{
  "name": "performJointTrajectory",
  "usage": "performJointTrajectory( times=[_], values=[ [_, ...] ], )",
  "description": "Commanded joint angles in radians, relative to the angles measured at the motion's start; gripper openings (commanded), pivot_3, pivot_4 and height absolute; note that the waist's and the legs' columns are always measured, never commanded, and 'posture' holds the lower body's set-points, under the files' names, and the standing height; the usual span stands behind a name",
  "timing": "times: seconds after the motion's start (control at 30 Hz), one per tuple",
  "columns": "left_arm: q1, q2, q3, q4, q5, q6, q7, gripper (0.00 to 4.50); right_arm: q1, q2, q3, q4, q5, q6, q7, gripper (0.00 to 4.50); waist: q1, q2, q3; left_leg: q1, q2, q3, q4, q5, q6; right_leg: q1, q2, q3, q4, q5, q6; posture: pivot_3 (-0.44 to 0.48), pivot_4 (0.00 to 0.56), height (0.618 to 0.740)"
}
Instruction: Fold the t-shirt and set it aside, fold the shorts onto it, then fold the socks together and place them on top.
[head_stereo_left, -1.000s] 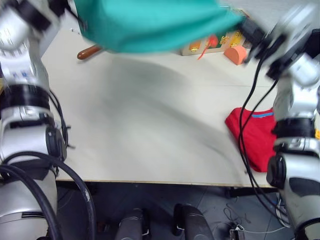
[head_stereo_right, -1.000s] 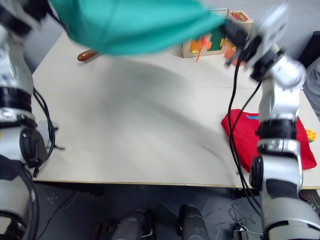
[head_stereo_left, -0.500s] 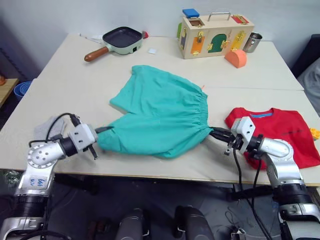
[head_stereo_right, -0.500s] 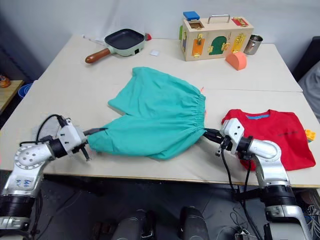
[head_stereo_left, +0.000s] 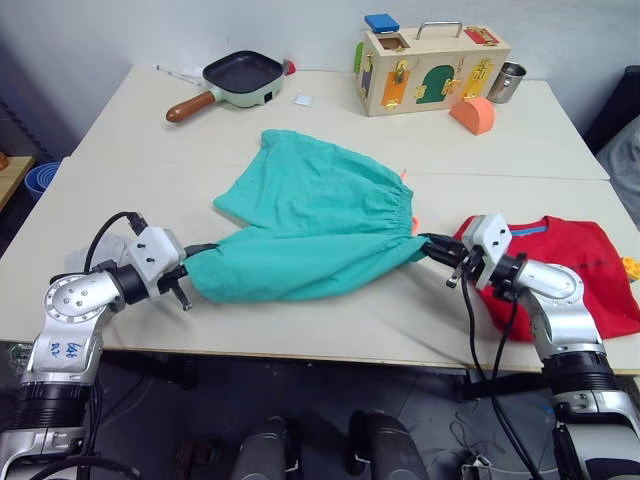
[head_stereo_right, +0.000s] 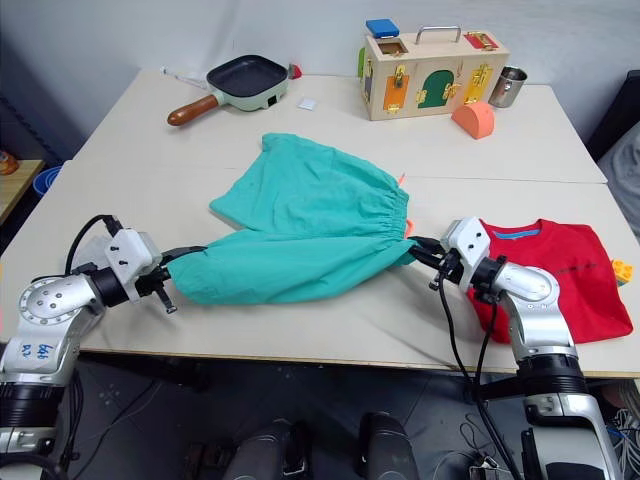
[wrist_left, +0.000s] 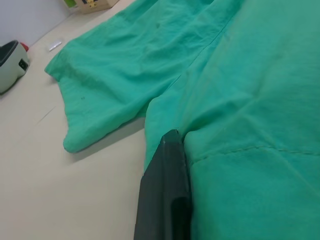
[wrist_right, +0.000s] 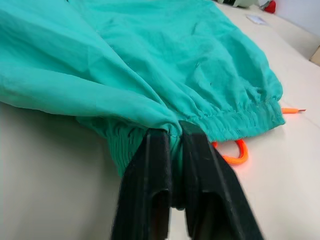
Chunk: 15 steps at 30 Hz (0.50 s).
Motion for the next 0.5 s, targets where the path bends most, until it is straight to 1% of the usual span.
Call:
performJointTrajectory(
  times=[0.03, 0.1, 0.17, 0.23, 0.27, 0.3, 0.37, 0.43, 0.5],
  values=[
    [-0.011, 0.031, 0.028, 0.015, -0.003, -0.031, -0.033, 1.29, 0.0, -0.017, -0.013, -0.027, 0.012, -0.012, 0.035, 1.81, -0.001, 0.0, 0.0, 0.0, 0.0, 0.0, 0.0, 0.0, 0.0, 0.0, 0.0, 0.0, 0.0, 0.0, 0.0, 0.0, 0.15, 0.74],
    [0.007, 0.053, 0.037, 0.034, -0.012, -0.062, -0.081, 1.87, 0.026, -0.032, -0.014, -0.055, 0.041, -0.041, 0.114, 2.47, -0.001, 0.0, 0.0, 0.0, 0.0, 0.0, 0.0, 0.0, 0.0, 0.0, 0.0, 0.0, 0.0, 0.0, 0.0, 0.0, 0.15, 0.74],
    [0.025, 0.079, 0.031, 0.053, 0.007, -0.113, -0.116, 2.52, 0.046, -0.048, -0.013, -0.074, 0.056, -0.052, 0.175, 3.2, -0.001, 0.0, 0.0, 0.0, 0.0, 0.0, -0.001, 0.0, 0.0, 0.0, 0.0, 0.0, -0.001, 0.0, 0.0, 0.0, 0.15, 0.74],
    [0.103, 0.174, 0.027, 0.117, 0.041, -0.229, -0.226, 3.13, 0.075, -0.095, -0.035, -0.088, 0.073, -0.072, 0.244, 3.86, -0.004, 0.0, 0.0, 0.0, 0.0, 0.0, -0.001, 0.0, 0.0, 0.0, 0.0, 0.0, -0.001, 0.0, 0.0, 0.0, 0.15, 0.74],
    [0.127, 0.207, 0.035, 0.151, 0.066, -0.257, -0.227, 3.44, 0.082, -0.115, -0.05, -0.087, 0.083, -0.08, 0.268, 4.2, -0.006, 0.0, 0.0, 0.0, 0.0, 0.001, -0.002, 0.0, 0.0, -0.001, 0.0, 0.0, -0.002, 0.0, 0.0, 0.0, 0.15, 0.74],
    [0.138, 0.219, 0.049, 0.173, 0.056, -0.252, -0.23, 3.8, 0.086, -0.13, -0.058, -0.083, 0.09, -0.079, 0.284, 4.5, -0.006, 0.0, 0.0, 0.0, 0.0, 0.002, -0.002, 0.0, 0.0, -0.001, 0.0, 0.001, -0.002, 0.0, 0.0, 0.0, 0.15, 0.74],
    [0.153, 0.234, 0.074, 0.214, 0.056, -0.279, -0.207, 4.41, 0.092, -0.155, -0.075, -0.065, 0.099, -0.101, 0.31, 4.5, -0.003, 0.001, 0.0, 0.0, 0.0, 0.002, -0.003, 0.0, 0.0, -0.001, 0.0, 0.001, -0.005, 0.0, 0.0, 0.0, 0.15, 0.74],
    [0.173, 0.238, 0.093, 0.226, 0.052, -0.334, -0.214, 4.48, 0.101, -0.167, -0.086, -0.054, 0.105, -0.155, 0.352, 4.5, -0.001, 0.0, 0.0, 0.001, 0.0, 0.001, -0.002, 0.0, 0.0, 0.0, -0.001, 0.0, -0.007, 0.0, 0.0, 0.0, 0.15, 0.74],
    [0.201, 0.211, 0.113, 0.156, -0.033, -0.4, -0.277, 4.48, 0.108, -0.163, -0.085, -0.062, 0.115, -0.219, 0.398, 4.5, 0.001, 0.0, 0.0, 0.001, 0.0, 0.0, -0.002, -0.001, 0.0, 0.0, -0.002, 0.0, -0.007, 0.0, 0.0, 0.0, 0.15, 0.74]
  ],
)
